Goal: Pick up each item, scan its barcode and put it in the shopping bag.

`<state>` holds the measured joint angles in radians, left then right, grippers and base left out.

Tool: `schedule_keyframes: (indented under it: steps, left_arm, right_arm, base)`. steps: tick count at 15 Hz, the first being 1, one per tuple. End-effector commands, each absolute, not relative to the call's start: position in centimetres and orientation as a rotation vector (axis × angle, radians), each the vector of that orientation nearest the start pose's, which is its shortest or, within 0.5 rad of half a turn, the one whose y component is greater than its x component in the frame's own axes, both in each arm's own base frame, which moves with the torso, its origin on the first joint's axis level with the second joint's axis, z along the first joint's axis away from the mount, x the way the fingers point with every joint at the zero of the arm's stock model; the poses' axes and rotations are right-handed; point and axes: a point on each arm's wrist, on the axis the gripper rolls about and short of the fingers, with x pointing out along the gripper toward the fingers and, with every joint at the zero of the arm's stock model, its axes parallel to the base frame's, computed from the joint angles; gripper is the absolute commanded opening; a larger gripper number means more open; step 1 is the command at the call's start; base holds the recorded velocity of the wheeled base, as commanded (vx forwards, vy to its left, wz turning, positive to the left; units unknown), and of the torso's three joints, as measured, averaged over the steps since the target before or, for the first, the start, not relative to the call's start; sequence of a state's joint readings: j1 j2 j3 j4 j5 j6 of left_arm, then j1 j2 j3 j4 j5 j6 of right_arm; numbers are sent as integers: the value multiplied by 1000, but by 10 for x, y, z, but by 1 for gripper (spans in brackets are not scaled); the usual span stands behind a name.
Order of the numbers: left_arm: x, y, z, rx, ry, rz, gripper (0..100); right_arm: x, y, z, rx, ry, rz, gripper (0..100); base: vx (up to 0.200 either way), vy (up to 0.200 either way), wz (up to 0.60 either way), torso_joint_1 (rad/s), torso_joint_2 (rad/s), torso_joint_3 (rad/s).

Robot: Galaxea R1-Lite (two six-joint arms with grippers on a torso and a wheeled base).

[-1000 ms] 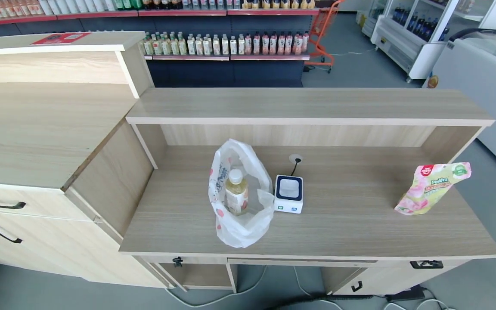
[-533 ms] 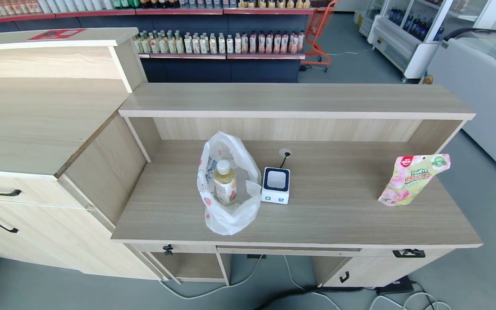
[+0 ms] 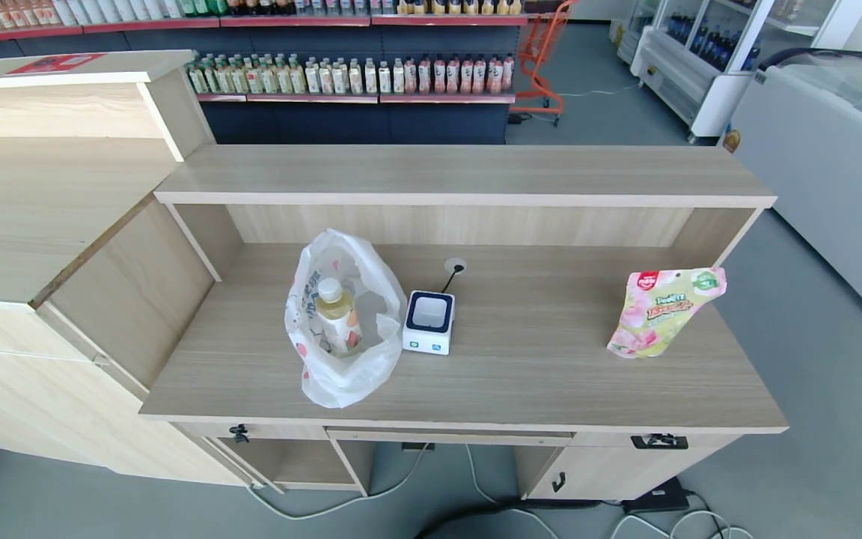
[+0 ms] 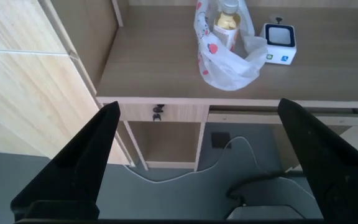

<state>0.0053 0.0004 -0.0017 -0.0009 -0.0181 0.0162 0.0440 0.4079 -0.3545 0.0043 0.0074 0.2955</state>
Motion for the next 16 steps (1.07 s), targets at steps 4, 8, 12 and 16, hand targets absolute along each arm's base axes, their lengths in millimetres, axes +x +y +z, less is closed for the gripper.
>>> schedule_keyframes:
  steps: [4,8,12,16]
  left_arm:
    - [-23,-1,76,15,-3,-12,100]
    - [-23,-1,76,6,-3,-12,100]
    - [-23,-1,76,6,-3,-12,100]
    - [-23,-1,76,6,-3,-12,100]
  right_arm:
    - [182,-1,237,725,279,-117,100]
    - [283,-5,213,893,381,-271,100]
    - [341,31,183,1008,528,-276,100]
    - [403,73,174,1113,543,-233,100]
  base:
    - [0,-200,0,4,2,4]
    - [0,-100,0,2,0,1]
    - [0,0,0,0,0,0]
    - [0,0,0,0,0,0]
